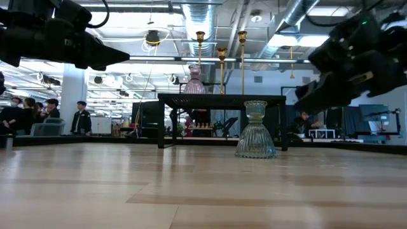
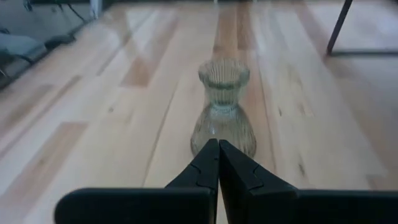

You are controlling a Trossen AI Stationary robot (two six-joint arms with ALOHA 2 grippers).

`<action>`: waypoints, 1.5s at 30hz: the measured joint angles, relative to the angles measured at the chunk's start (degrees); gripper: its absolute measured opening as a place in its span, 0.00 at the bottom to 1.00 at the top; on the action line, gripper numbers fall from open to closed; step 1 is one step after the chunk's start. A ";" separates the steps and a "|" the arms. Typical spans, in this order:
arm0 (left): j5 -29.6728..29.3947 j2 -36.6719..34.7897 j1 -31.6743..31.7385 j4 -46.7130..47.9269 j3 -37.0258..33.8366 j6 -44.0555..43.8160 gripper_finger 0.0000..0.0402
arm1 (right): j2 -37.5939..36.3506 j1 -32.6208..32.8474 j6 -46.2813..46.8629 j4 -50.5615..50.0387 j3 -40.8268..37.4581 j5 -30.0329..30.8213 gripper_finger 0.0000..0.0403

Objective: Pick & Place candle stick holders
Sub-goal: Put the green glass candle holder on the shelf

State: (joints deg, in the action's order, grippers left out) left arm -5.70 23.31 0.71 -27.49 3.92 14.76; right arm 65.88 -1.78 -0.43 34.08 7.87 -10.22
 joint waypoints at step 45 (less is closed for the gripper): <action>0.01 0.11 0.00 0.24 0.04 -0.17 0.02 | 25.34 2.36 4.55 3.24 17.98 2.56 0.65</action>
State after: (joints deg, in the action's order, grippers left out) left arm -5.70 23.42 0.71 -27.24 3.97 14.59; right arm 91.22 0.58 4.12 37.32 25.85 -7.66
